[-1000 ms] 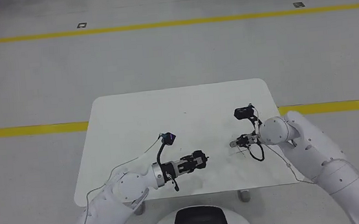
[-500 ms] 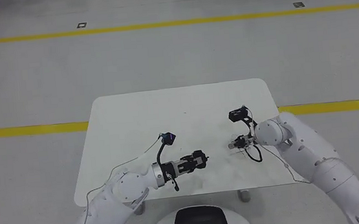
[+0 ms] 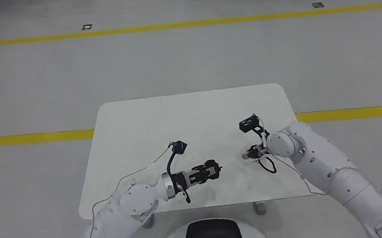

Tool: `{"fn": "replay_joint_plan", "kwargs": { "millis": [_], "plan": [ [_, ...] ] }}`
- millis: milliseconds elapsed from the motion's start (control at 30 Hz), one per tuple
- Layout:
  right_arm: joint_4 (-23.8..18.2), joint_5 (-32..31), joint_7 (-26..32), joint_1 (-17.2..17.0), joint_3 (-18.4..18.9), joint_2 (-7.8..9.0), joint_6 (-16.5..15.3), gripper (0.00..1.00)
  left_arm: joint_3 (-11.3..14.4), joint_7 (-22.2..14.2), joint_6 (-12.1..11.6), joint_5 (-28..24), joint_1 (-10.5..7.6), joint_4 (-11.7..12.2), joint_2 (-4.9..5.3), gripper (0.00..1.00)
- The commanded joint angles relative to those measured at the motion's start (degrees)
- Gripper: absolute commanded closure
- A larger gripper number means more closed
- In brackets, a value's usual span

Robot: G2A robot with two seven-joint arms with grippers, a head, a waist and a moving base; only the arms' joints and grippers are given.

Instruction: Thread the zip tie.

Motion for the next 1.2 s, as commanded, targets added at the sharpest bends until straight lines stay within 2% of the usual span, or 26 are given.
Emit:
{"fn": "replay_joint_plan", "kwargs": {
  "millis": [0,267,400,467,500,567,900,1167],
  "plan": [
    [0.1,0.0,0.3,0.1,-0.1,-0.04,-0.1,0.0,0.0,0.0,0.0,0.0,0.0,0.0,0.0,1.0],
    [-0.2,-0.9,-1.1,-0.5,0.0,-0.05,-0.2,0.0,0.0,0.0,0.0,0.0,0.0,0.0,0.0,1.0],
    [-1.4,-2.3,0.0,-0.8,0.3,-0.04,1.3,0.0,0.0,0.0,0.0,0.0,0.0,0.0,0.0,1.0],
    [-1.6,-2.8,0.2,-1.0,0.4,-0.09,2.0,0.36,0.0,0.0,0.0,0.0,0.0,0.0,0.0,1.0],
    [-1.6,-2.9,0.2,-1.0,0.5,-0.13,2.2,0.48,0.0,0.0,0.0,0.0,0.0,0.0,0.0,1.0],
    [-1.3,-2.8,0.2,-1.1,0.4,-0.24,2.3,0.56,0.0,0.0,0.0,0.0,0.0,0.0,0.0,1.0],
    [1.7,-2.1,-1.1,-0.8,0.0,-1.04,1.5,0.58,0.0,0.0,0.0,0.0,0.0,0.0,0.0,1.0],
    [5.8,-1.2,-2.6,0.2,-1.3,-2.16,1.3,0.61,0.0,0.0,0.0,0.0,0.0,0.0,0.0,1.0]
  ]
}}
